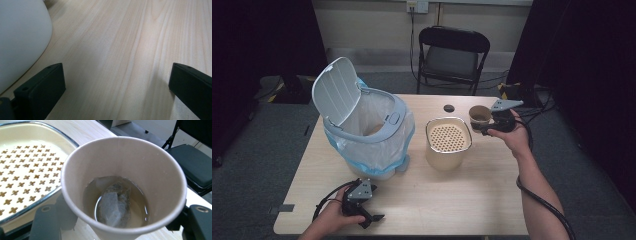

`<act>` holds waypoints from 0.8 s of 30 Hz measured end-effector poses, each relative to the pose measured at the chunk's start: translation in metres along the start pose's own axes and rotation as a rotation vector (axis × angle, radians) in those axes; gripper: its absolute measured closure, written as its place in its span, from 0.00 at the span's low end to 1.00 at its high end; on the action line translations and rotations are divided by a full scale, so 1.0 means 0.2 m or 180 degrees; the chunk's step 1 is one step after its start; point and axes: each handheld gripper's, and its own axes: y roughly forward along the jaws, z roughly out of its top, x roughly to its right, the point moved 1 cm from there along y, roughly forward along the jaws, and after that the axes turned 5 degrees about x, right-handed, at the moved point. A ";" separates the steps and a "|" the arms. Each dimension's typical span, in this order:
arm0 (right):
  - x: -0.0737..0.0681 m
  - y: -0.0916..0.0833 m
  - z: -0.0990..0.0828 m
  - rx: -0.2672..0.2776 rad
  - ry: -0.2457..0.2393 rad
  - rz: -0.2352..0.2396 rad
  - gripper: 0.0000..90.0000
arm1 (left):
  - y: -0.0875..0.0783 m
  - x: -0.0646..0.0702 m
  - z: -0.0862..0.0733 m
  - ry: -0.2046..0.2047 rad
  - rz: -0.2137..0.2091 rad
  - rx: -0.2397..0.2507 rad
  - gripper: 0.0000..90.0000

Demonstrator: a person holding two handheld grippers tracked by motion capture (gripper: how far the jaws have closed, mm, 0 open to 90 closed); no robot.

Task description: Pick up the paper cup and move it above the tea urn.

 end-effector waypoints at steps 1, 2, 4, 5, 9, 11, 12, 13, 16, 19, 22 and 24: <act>0.00 0.00 0.00 -0.0006 0.0000 -0.0008 0.33 | 0.00 0.00 0.00 0.0000 0.0000 0.0000 0.00; 0.00 0.00 0.01 -0.0002 -0.0043 -0.0016 0.33 | 0.00 0.00 0.00 -0.0001 0.0000 0.0001 0.00; 0.00 0.00 0.02 0.0019 -0.0056 -0.0026 0.33 | 0.00 0.00 0.00 0.0002 0.0001 0.0000 0.00; 0.01 0.01 0.03 0.0028 -0.0070 -0.0024 0.33 | 0.00 0.00 0.00 0.0001 0.0002 0.0001 0.00; 0.01 0.02 0.05 0.0039 -0.0095 -0.0028 0.33 | 0.00 0.00 0.00 0.0002 0.0002 0.0000 0.00; 0.01 0.02 0.05 0.0036 -0.0106 -0.0029 0.33 | 0.00 0.00 0.00 0.0001 -0.0003 0.0001 0.00; 0.01 0.02 0.06 0.0034 -0.0119 -0.0033 0.33 | 0.00 0.00 0.00 0.0001 0.0002 0.0000 0.00; 0.01 0.02 0.06 0.0034 -0.0115 -0.0034 0.33 | 0.00 0.00 0.00 -0.0001 0.0001 0.0001 0.00; 0.01 0.02 0.07 0.0032 -0.0139 -0.0030 0.33 | 0.00 0.00 0.00 0.0001 -0.0002 0.0001 0.00; 0.01 0.02 0.08 0.0019 -0.0148 -0.0023 0.33 | 0.00 0.00 0.00 0.0004 0.0003 0.0000 0.00; 0.01 0.02 0.08 0.0007 -0.0164 -0.0031 0.34 | 0.00 0.00 0.00 0.0039 0.0034 -0.0001 0.00; 0.01 0.01 0.09 -0.0003 -0.0176 -0.0012 0.34 | 0.00 0.00 0.00 0.0039 0.0034 -0.0002 0.00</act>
